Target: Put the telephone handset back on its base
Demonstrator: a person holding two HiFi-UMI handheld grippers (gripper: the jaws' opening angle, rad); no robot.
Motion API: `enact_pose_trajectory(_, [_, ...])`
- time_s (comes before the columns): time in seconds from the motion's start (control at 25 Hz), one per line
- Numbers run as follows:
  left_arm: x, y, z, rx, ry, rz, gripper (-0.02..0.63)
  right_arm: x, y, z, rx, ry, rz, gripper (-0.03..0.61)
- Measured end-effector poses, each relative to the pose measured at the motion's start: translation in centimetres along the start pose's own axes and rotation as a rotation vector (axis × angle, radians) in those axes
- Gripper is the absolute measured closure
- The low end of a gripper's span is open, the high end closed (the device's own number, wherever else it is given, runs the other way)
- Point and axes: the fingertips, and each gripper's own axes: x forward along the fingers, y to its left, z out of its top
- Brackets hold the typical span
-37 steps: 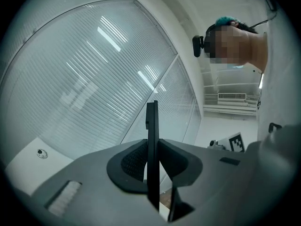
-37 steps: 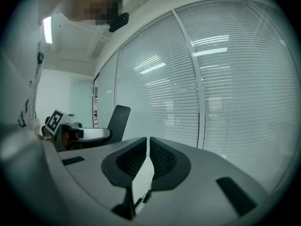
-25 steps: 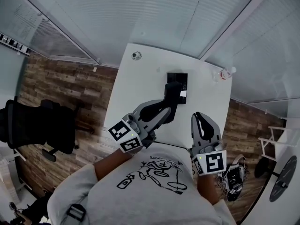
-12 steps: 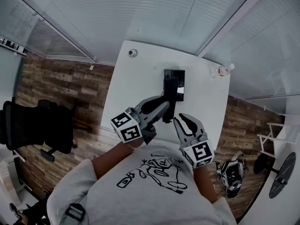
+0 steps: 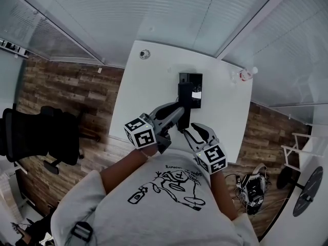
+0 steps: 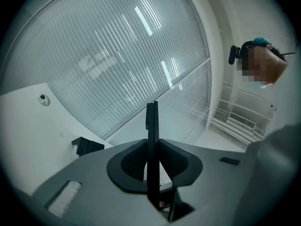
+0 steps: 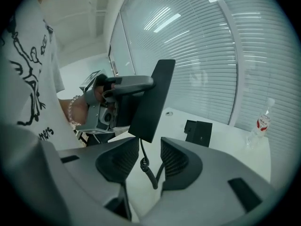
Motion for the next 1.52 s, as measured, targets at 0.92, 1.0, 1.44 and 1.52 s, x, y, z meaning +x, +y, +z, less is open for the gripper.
enact_pose_trajectory(0.92, [1.8, 9.4, -6.9, -0.360, 0.086, 0.028, 0.545, 3.9, -1.3, -7.7, 0.106, 0.178, 0.052, 0.566])
enact_pose_trajectory(1.0, [1.9, 10.4, -7.5, -0.369, 0.114, 0.037, 0.545, 4.1, -1.7, -8.2, 0.111, 0.189, 0.041, 0.566])
enact_pose_trajectory(1.44, [3.6, 13.3, -9.6, -0.377, 0.265, 0.016, 0.532, 5.3, -3.0, -9.6, 0.149, 0.218, 0.005, 0.568])
enact_pose_trajectory(1.52, [3.7, 14.0, -10.2, -0.376, 0.293, 0.023, 0.526, 5.4, -3.2, -9.9, 0.158, 0.222, 0.001, 0.568])
